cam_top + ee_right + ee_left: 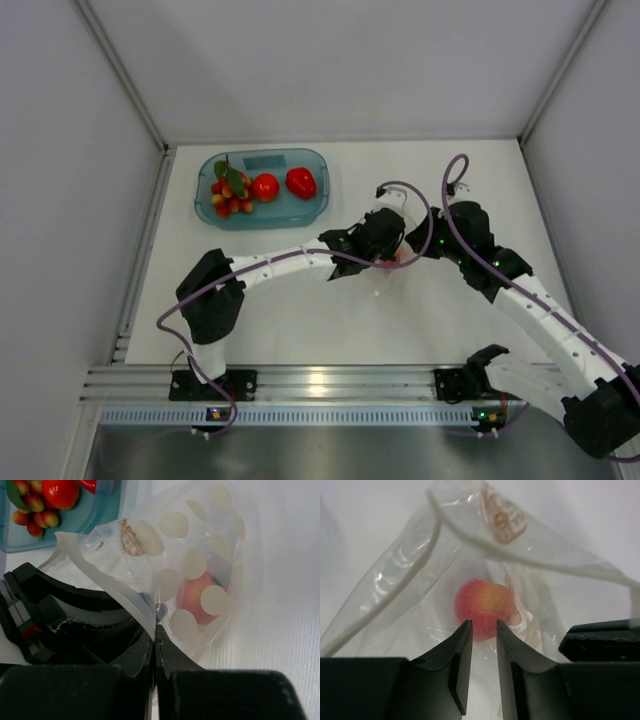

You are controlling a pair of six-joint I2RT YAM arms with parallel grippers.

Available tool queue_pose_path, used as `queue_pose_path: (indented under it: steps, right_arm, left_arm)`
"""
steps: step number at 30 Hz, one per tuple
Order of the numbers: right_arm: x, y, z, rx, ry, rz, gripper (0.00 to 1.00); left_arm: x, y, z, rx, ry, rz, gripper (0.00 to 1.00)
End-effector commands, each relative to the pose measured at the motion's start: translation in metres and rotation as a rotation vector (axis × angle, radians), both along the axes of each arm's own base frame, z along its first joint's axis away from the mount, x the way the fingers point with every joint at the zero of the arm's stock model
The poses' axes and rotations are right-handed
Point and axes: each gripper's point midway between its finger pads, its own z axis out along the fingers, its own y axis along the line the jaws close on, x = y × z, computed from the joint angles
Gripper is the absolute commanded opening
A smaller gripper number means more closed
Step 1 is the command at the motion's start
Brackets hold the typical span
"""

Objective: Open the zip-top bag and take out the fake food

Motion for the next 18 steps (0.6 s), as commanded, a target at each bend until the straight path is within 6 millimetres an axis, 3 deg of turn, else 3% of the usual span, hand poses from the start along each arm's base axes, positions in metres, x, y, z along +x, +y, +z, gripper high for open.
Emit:
queue_pose_path:
  steps: [1,11,18]
  right_arm:
    - [0.006,-0.011,0.011,0.01,-0.052,-0.016,0.0]
    - [0.003,-0.033,-0.012,0.021,-0.005,-0.029,0.0]
    - [-0.001,-0.043,-0.026,0.024,0.021,-0.026,0.0]
  left_arm:
    - [0.016,-0.015,0.027,-0.079,-0.059,0.029,0.32]
    - [0.027,-0.035,-0.01,-0.052,0.0,-0.001,0.4]
    - [0.041,-0.036,-0.037,-0.027,0.032,0.018,0.5]
